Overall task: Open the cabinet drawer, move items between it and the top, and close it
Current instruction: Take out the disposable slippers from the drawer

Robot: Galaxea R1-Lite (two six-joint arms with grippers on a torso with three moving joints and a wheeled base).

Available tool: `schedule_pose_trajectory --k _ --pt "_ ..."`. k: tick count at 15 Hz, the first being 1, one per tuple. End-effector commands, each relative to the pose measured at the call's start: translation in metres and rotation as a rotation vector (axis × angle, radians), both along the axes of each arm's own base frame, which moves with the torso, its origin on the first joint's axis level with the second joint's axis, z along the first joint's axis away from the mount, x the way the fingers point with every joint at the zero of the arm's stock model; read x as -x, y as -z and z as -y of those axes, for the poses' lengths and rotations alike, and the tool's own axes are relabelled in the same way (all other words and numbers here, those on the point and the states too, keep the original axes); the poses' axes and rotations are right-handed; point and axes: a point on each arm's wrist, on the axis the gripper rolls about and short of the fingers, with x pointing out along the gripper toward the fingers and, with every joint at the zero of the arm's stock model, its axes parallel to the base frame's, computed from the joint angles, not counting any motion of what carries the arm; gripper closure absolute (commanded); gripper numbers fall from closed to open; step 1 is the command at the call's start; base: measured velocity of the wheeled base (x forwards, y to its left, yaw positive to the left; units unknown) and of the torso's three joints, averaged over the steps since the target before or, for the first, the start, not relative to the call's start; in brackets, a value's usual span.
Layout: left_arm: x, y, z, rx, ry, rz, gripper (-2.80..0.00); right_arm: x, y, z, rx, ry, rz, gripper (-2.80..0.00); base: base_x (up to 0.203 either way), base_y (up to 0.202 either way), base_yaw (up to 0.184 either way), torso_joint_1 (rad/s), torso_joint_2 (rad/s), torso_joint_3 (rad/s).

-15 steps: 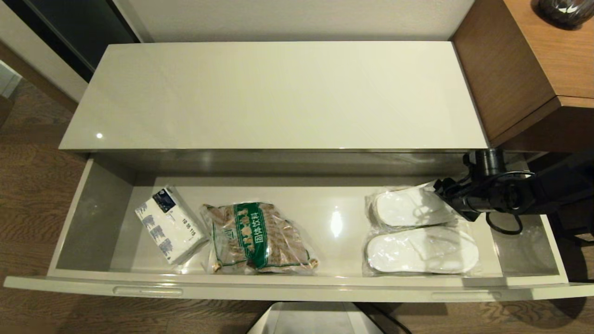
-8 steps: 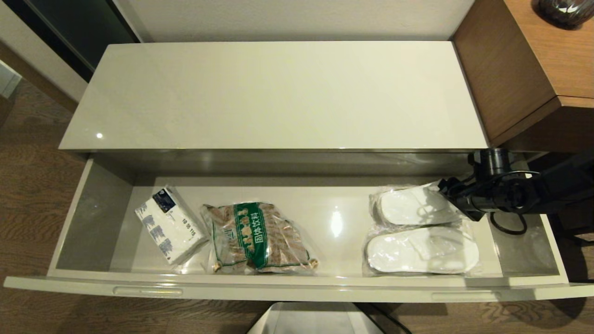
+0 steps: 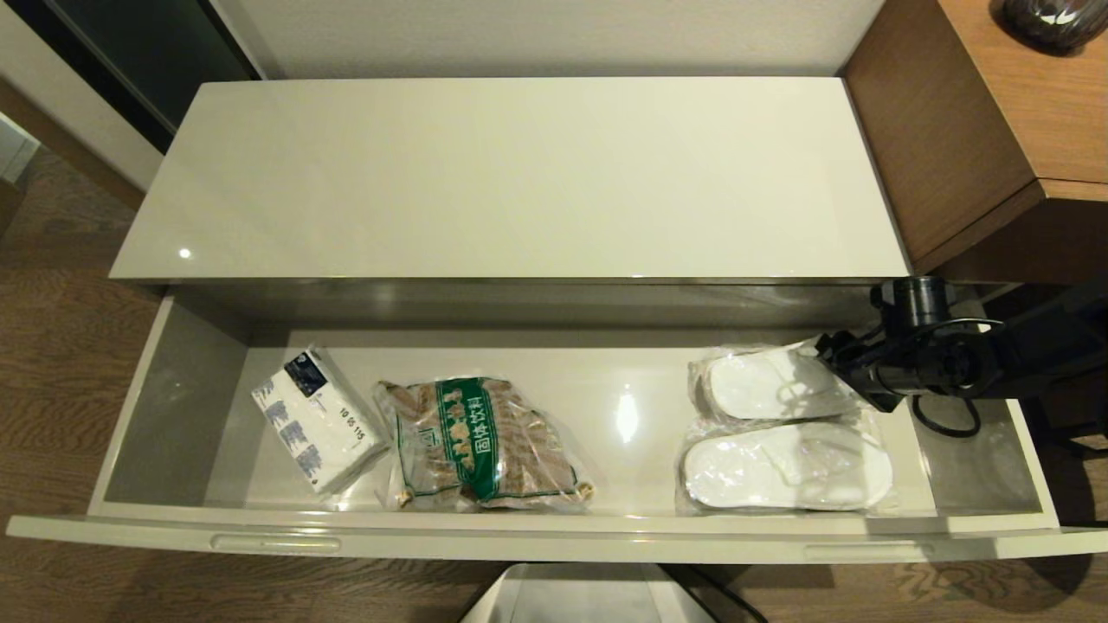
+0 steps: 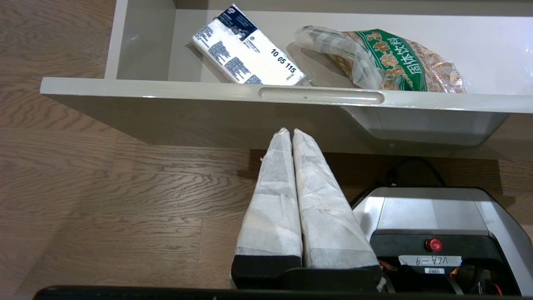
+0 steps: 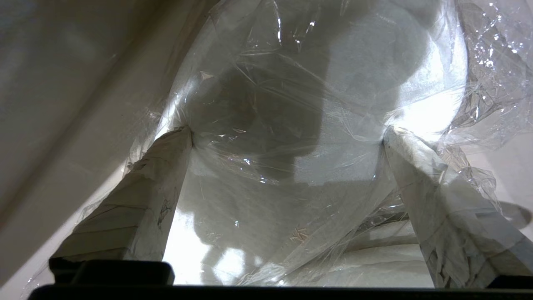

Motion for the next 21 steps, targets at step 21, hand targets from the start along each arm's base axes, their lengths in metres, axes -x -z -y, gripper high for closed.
schedule_pose_trajectory --k 21 --pt "0.0 0.0 0.0 0.0 -0.001 0.0 0.0 0.112 -0.165 -0.036 -0.19 -0.088 0.037 0.0 0.0 0.0 0.0 0.0 0.0 0.0"
